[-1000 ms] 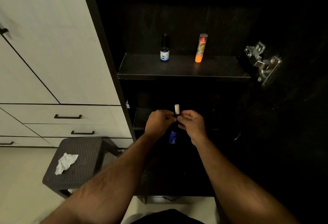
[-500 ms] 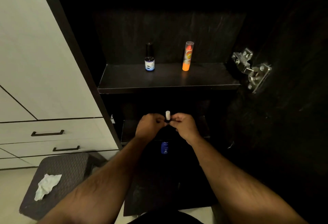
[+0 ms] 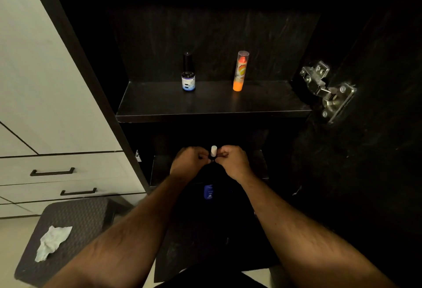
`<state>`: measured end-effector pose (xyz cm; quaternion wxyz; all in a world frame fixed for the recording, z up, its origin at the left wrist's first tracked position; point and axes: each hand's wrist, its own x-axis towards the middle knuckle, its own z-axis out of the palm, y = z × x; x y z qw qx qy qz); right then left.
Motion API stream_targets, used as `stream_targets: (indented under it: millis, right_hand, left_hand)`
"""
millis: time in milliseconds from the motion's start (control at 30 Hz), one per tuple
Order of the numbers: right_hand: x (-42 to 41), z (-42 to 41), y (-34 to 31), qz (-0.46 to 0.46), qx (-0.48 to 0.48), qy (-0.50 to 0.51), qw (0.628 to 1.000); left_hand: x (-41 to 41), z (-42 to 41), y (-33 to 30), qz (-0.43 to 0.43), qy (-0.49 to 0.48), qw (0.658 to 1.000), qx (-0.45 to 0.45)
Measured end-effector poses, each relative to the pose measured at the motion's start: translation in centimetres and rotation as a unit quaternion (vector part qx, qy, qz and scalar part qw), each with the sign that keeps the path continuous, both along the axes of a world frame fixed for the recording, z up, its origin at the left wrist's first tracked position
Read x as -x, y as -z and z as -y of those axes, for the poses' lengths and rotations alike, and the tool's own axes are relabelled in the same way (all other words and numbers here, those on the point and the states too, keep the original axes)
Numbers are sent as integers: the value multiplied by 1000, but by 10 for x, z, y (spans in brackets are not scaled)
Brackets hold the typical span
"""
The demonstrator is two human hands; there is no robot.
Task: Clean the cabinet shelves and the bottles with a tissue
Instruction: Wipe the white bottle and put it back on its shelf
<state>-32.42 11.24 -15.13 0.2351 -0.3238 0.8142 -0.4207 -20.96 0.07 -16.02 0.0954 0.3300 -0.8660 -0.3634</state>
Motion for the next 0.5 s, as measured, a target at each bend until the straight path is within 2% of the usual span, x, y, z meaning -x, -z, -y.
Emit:
stream_targets:
  millis: [500]
  right_hand:
    - [-1,-4,4,4,4,6,1000]
  left_hand:
    - [0,-7,3,-6,-39,999,14]
